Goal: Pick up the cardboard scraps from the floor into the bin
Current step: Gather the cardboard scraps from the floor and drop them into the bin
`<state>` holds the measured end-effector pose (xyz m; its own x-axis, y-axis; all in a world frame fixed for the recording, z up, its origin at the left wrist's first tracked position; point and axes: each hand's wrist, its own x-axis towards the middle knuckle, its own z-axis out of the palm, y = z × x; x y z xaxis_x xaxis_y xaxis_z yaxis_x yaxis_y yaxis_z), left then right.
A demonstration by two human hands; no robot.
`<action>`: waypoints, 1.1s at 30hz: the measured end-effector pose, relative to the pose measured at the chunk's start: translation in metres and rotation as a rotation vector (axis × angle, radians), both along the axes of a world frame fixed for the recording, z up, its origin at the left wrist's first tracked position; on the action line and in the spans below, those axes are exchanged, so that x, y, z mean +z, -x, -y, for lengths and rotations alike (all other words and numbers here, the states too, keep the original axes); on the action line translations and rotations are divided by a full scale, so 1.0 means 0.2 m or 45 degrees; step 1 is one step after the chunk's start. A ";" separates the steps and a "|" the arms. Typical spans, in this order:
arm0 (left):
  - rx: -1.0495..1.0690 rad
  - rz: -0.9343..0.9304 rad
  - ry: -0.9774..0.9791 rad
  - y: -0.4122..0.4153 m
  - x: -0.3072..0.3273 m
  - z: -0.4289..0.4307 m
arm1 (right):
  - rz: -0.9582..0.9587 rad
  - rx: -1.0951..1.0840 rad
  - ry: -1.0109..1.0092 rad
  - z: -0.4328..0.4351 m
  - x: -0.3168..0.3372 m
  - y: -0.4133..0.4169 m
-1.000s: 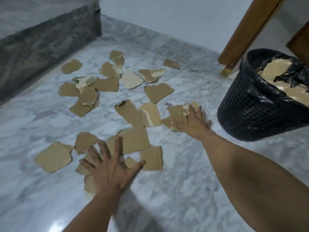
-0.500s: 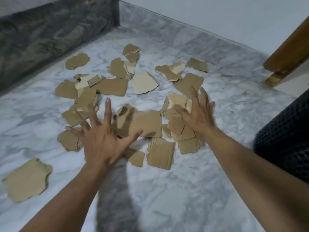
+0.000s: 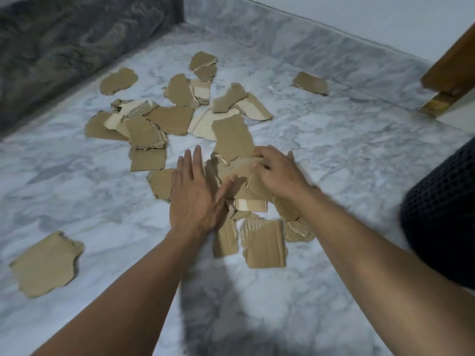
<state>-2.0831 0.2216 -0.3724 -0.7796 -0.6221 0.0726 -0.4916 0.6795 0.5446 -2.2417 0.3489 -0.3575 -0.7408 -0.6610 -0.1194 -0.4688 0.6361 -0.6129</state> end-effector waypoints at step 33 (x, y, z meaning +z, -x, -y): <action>-0.094 0.330 0.178 -0.29 -0.03 0.28 | -0.258 -0.330 -0.097 0.26 -0.01 -0.36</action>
<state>-2.0245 0.1647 -0.3783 -0.8260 -0.5611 -0.0538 -0.5485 0.7781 0.3060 -2.1700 0.2971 -0.3599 -0.8968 -0.4424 0.0058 -0.3930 0.7904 -0.4700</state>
